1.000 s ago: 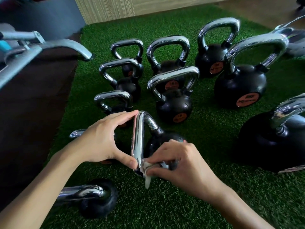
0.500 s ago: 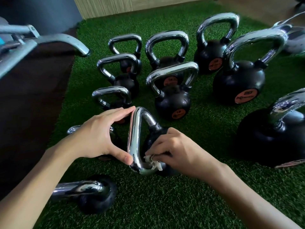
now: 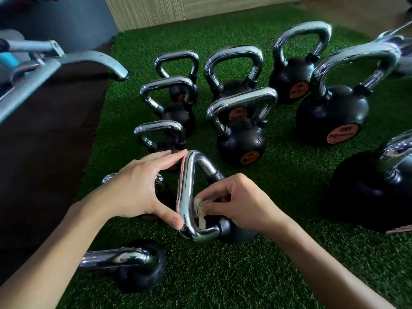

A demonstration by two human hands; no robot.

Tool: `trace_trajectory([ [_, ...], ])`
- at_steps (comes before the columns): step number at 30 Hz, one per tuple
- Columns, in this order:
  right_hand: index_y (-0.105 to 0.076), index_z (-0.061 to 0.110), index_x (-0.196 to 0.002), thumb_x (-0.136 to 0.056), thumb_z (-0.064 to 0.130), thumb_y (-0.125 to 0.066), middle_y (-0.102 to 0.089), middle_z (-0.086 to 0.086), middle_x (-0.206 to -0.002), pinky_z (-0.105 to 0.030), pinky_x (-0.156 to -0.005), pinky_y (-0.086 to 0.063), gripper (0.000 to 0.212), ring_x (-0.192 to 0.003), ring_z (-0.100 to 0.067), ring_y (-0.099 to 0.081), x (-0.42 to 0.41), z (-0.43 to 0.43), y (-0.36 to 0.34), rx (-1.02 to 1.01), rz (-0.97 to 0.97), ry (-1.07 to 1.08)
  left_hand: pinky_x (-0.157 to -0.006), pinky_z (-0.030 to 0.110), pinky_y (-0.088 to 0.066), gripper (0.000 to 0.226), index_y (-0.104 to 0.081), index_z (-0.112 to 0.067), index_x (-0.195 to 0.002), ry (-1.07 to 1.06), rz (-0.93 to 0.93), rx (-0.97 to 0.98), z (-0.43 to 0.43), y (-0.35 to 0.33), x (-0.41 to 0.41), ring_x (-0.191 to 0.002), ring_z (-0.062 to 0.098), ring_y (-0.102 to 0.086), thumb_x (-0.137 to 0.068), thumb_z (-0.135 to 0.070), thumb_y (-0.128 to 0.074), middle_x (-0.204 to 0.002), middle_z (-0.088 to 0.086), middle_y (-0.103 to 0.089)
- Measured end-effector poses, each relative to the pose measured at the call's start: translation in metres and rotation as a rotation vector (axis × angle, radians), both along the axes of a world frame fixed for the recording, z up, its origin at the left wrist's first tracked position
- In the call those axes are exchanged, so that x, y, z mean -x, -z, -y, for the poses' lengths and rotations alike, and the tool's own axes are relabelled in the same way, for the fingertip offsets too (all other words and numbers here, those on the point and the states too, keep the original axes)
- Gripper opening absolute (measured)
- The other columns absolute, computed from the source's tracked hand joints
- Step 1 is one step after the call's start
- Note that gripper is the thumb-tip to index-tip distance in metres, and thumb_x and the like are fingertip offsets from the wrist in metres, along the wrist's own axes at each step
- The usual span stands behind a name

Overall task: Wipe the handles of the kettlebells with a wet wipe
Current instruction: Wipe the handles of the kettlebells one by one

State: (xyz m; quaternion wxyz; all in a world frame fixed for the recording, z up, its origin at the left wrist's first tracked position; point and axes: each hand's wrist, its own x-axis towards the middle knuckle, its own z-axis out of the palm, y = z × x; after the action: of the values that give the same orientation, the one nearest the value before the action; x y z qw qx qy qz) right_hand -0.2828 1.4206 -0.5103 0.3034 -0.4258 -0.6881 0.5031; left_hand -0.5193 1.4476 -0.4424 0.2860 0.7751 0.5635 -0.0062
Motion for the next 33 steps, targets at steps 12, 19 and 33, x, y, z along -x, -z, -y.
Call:
trace_trajectory([
  [12,-0.082,0.016,-0.086,-0.076,0.014,-0.087,-0.074,0.013,-0.072,-0.006,-0.054,-0.04,0.011,-0.055,0.009,-0.059,0.018,-0.011,0.004,-0.15,-0.012,0.283,-0.122,0.052,-0.027,0.15,-0.006,-0.076,-0.143,-0.019,0.0,-0.001,0.006,-0.001,-0.001,-0.152,0.006,-0.018,-0.016,-0.083,-0.087,-0.16,-0.036,-0.012],
  [19,-0.081,0.019,-0.086,-0.079,0.016,-0.085,-0.07,0.019,-0.071,-0.005,-0.056,-0.04,0.009,-0.062,0.01,-0.06,0.021,-0.011,0.007,-0.24,0.029,0.355,-0.124,0.044,-0.026,0.15,-0.006,-0.072,-0.146,0.014,0.033,0.001,0.004,0.001,-0.003,-0.15,-0.002,-0.019,-0.02,-0.081,-0.088,-0.151,-0.042,-0.014],
  [33,-0.078,0.02,-0.081,-0.078,0.02,-0.083,-0.074,0.009,-0.076,-0.017,-0.067,-0.05,0.006,-0.072,-0.004,-0.065,0.026,-0.029,0.024,-0.348,0.201,0.608,-0.124,0.042,-0.026,0.149,-0.003,-0.074,-0.145,0.029,0.016,-0.008,0.003,-0.002,-0.008,-0.151,0.002,-0.019,-0.021,-0.085,-0.085,-0.148,-0.043,-0.011],
])
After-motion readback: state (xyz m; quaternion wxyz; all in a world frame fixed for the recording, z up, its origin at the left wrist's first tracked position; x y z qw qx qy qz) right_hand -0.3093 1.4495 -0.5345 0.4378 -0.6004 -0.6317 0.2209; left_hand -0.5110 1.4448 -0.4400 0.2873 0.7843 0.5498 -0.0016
